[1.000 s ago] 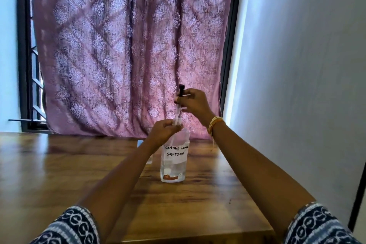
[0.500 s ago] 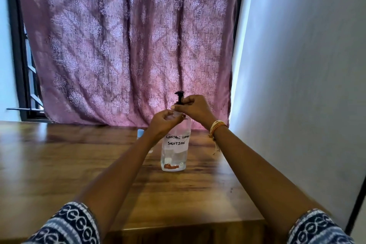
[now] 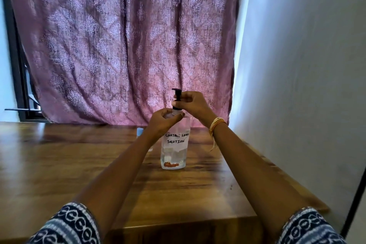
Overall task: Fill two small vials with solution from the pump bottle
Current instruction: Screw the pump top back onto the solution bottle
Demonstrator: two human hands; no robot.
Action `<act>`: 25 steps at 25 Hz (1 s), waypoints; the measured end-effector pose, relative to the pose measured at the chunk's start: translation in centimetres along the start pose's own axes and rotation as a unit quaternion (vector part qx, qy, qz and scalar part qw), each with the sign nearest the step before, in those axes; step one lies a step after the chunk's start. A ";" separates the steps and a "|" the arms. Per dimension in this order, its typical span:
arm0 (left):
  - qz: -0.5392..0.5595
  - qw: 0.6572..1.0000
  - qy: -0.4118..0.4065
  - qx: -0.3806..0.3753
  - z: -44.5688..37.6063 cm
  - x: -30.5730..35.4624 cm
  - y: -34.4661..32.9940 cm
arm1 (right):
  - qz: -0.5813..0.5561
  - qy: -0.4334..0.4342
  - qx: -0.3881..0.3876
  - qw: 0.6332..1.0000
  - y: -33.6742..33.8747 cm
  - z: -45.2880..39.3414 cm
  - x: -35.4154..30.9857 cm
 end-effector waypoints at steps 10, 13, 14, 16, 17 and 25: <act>0.007 1.000 0.011 0.001 -0.1 -0.2 -0.1 | -0.083 -0.028 -0.089 0.992 0.6 -0.4 0.7; -0.007 1.000 0.011 0.001 -0.3 -0.4 0.1 | -0.010 -0.024 -0.033 0.999 1.2 -0.5 1.0; -0.011 1.000 0.011 0.002 -0.2 -0.4 0.1 | -0.006 -0.024 -0.020 0.999 1.1 -0.5 1.0; -0.006 1.000 0.013 0.000 -0.2 -0.4 0.2 | 0.006 -0.024 -0.019 1.000 0.4 -0.5 0.9; -0.003 1.000 0.015 0.000 -0.2 -0.4 0.1 | -0.009 -0.027 -0.040 0.999 0.1 -0.6 1.0; -0.020 1.000 0.019 0.003 0.1 0.1 0.0 | 0.027 0.000 -0.073 0.997 1.3 -0.5 0.8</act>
Point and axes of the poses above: each hand's wrist, its own z-axis away from the middle knuckle, its own y-axis out of the back of the hand, x = y × z, the point moved 7 cm from there along -z, towards the middle knuckle, and after that the axes turned 12 degrees about -x, right-handed, at the moved point
